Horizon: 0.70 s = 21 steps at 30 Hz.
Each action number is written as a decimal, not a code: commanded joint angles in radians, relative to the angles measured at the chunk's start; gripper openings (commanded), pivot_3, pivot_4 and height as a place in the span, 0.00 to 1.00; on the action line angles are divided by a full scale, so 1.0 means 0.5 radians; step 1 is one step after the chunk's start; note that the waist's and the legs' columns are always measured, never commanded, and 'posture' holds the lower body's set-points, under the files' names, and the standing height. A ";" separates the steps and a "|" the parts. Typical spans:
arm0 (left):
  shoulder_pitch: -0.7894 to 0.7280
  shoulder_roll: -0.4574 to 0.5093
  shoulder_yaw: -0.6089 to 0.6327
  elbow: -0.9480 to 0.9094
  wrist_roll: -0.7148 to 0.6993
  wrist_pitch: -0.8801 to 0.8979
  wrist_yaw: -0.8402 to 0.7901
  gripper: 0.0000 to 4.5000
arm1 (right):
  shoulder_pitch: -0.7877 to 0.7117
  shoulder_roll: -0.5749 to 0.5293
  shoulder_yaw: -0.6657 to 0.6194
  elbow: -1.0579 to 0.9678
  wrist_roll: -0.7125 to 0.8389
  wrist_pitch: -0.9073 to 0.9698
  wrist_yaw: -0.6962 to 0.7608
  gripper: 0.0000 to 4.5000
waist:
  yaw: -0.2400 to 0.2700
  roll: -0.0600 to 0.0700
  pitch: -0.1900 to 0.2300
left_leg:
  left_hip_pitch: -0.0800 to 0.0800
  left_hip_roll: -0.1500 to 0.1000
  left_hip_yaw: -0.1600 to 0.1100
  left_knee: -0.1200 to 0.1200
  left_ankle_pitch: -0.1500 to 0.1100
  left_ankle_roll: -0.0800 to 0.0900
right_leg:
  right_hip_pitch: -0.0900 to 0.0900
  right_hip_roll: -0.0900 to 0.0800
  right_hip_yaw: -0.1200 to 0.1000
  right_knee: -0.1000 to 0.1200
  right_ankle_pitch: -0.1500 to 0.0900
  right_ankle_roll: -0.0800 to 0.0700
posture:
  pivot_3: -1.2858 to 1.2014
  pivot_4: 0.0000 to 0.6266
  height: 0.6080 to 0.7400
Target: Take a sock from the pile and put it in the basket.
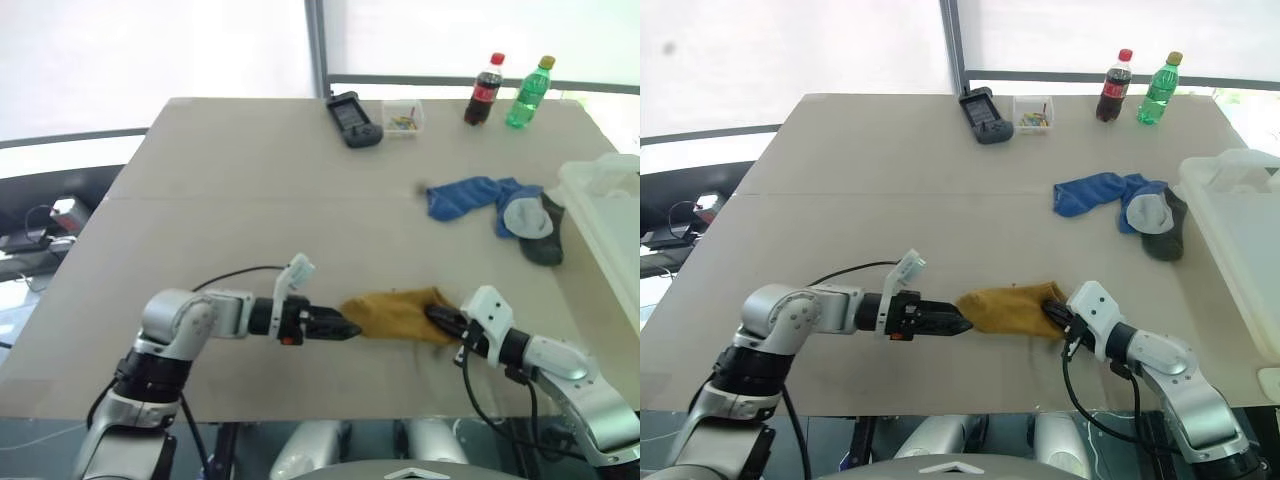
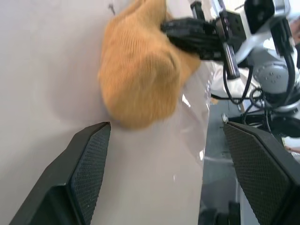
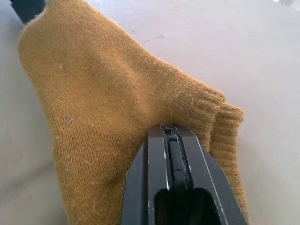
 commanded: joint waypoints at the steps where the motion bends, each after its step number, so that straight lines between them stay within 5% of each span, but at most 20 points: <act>1: -0.038 -0.068 -0.032 0.042 -0.014 0.060 0.036 0.92 | 0.040 -0.005 0.012 0.009 -0.023 0.038 -0.011 0.02 | 0.000 0.000 0.000 | 0.000 0.000 0.000 0.000 0.000 0.000 | 0.000 0.000 0.000 0.000 0.000 0.000 | 0.52 0.24 1.00; 21: -0.290 -0.420 0.025 0.231 -0.261 0.216 -0.074 0.92 | 0.100 -0.018 -0.036 -0.082 -0.002 0.091 -0.050 0.02 | 0.006 -0.002 0.001 | -0.002 0.000 0.000 0.000 0.000 0.000 | -0.001 0.000 -0.001 -0.001 0.000 0.000 | 0.52 0.24 1.00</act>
